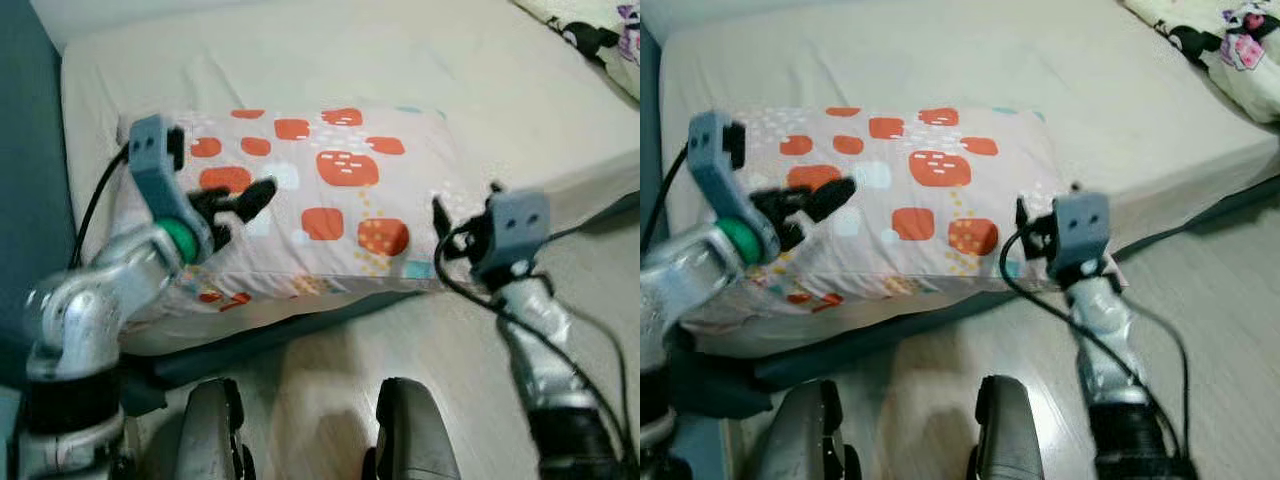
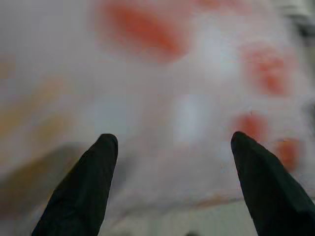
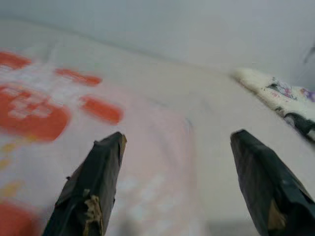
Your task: Clean up the room
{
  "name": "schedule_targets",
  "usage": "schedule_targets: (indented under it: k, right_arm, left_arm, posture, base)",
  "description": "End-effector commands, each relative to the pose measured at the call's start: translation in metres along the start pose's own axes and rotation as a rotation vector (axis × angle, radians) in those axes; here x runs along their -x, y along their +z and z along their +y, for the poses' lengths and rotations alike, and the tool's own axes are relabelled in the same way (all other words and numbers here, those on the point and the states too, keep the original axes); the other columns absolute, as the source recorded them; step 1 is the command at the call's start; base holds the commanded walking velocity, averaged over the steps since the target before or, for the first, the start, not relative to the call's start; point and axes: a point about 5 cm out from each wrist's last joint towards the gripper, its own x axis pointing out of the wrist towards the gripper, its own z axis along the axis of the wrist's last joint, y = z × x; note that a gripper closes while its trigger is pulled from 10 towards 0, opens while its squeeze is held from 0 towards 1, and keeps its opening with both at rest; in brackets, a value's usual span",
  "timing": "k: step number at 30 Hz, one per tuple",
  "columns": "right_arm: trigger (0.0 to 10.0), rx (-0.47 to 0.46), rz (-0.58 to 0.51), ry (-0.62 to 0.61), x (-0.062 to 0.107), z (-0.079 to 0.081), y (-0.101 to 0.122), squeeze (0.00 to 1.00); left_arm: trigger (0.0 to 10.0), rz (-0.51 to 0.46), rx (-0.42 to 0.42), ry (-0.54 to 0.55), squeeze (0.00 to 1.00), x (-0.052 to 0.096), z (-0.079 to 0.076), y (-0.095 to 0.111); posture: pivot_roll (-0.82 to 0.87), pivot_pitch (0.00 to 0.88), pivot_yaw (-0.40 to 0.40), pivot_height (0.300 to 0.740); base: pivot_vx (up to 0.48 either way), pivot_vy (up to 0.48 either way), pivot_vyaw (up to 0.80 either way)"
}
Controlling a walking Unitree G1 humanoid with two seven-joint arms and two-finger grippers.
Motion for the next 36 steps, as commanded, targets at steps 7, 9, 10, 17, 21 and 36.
schedule_targets:
  k: [7, 9, 10, 17, 21, 36]
  right_arm:
    - [10.0, -0.001, 0.162, 0.2, -0.009, -0.002, -0.027, 0.0]
    - [10.0, 0.001, 0.169, 0.202, -0.009, -0.002, -0.028, 0.0]
    - [10.0, 0.001, 0.169, 0.202, -0.009, -0.002, -0.028, 0.0]
    - [10.0, -0.001, 0.137, 0.217, -0.013, 0.004, -0.025, 0.0]
    - [10.0, -0.015, 0.157, 0.226, -0.006, 0.005, -0.033, 0.0]
    - [10.0, -0.041, 0.142, 0.236, -0.016, 0.012, -0.033, 0.0]
  left_arm:
    - [10.0, 0.301, 0.096, 0.347, 0.0, 0.019, 0.048, -0.059]
    - [10.0, 0.322, 0.097, 0.369, 0.0, 0.019, 0.05, -0.064]
    - [10.0, 0.322, 0.097, 0.369, 0.0, 0.019, 0.05, -0.064]
    - [10.0, 0.341, 0.322, 0.387, 0.0, -0.016, 0.032, -0.075]
    - [10.0, 0.33, 0.428, 0.236, 0.0, -0.016, 0.006, -0.071]
    - [10.0, 0.511, 0.374, -0.034, 0.0, -0.059, -0.07, -0.113]
  posture:
    - [0.12, 0.198, 0.016, 0.579]
    - [0.12, 0.198, 0.016, 0.579]
    - [0.12, 0.198, 0.016, 0.579]
    - [0.09, 0.195, 0.028, 0.579]
    - [0.09, 0.203, 0.033, 0.579]
    - [0.06, 0.193, 0.007, 0.579]
  base:
    - [0.0, 0.0, 0.0]
    - [0.0, 0.0, 0.0]
    - [0.0, 0.0, 0.0]
    - [0.0, 0.0, 0.0]
    - [0.0, 0.0, 0.0]
    - [0.0, 0.0, 0.0]
